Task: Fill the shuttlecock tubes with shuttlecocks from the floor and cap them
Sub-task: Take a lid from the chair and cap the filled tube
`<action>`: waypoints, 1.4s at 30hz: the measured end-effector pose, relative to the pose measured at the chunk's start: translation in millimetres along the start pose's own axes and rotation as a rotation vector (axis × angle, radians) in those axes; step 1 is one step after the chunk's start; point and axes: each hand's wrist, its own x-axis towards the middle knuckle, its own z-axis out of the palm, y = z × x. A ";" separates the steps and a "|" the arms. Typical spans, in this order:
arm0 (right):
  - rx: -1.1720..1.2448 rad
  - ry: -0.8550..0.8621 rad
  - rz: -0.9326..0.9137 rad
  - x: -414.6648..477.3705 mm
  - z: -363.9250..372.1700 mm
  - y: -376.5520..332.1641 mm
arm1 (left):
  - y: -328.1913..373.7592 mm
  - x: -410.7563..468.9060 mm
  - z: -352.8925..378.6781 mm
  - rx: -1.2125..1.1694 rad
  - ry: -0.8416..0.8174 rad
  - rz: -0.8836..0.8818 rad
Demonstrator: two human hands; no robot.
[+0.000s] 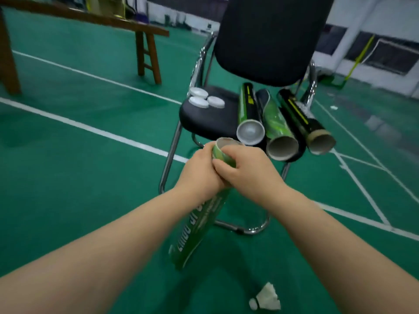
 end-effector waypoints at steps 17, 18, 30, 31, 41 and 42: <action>0.047 0.343 -0.140 121.0 64.6 -21.1 | -63.4 83.0 -56.5 -0.156 0.183 -0.030; 0.127 0.382 -0.110 126.2 68.0 -21.5 | -68.4 83.8 -60.1 -0.179 0.172 -0.054; 0.423 0.405 0.239 178.1 113.1 -12.4 | -119.4 97.0 -69.7 -0.164 0.246 -0.114; 0.426 0.390 0.236 181.5 115.1 -13.4 | -121.7 98.2 -70.0 -0.172 0.254 -0.119; 0.569 0.377 0.333 201.7 117.1 -13.7 | -120.0 107.2 -63.3 -0.267 0.356 -0.153; 0.585 0.382 0.369 205.2 115.3 -9.1 | -118.6 108.3 -62.1 -0.268 0.363 -0.156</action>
